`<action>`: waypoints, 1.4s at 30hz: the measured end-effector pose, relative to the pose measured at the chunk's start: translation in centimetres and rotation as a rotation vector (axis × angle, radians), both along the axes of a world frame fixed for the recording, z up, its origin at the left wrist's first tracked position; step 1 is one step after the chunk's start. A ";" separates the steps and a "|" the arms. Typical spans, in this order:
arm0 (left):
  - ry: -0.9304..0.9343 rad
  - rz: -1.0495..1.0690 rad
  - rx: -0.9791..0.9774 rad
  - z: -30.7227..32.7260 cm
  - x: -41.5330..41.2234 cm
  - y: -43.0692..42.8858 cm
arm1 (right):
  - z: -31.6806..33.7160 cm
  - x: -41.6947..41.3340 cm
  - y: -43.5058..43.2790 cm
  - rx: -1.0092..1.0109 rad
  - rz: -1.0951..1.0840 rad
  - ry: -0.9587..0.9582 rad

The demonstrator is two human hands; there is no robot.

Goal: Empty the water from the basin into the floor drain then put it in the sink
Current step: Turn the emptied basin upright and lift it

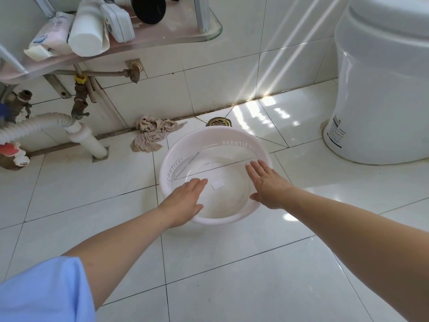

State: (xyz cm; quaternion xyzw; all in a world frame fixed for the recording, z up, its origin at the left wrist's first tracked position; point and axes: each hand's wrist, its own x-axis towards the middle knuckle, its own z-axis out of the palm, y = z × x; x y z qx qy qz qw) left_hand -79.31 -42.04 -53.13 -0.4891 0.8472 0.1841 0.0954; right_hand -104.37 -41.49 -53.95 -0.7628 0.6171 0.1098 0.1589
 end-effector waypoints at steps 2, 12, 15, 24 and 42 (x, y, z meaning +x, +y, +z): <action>0.074 0.073 -0.015 0.2 0.0 -0.4 | 0.1 0.3 -0.4 -0.060 0.003 -0.017; 0.439 0.457 0.015 0.0 -1.1 -1.2 | 0.8 1.1 -1.5 -0.093 -0.113 -0.185; 0.474 0.536 0.036 -0.1 -1.3 -1.6 | 0.9 1.4 -1.8 -0.076 -0.182 -0.255; 0.536 0.684 -0.002 0.0 -0.8 -2.8 | 1.3 2.2 -2.7 -0.098 -0.327 -0.394; 0.443 0.902 -0.054 -0.9 -0.7 -4.4 | -0.7 1.2 -4.6 -0.153 -0.554 -0.461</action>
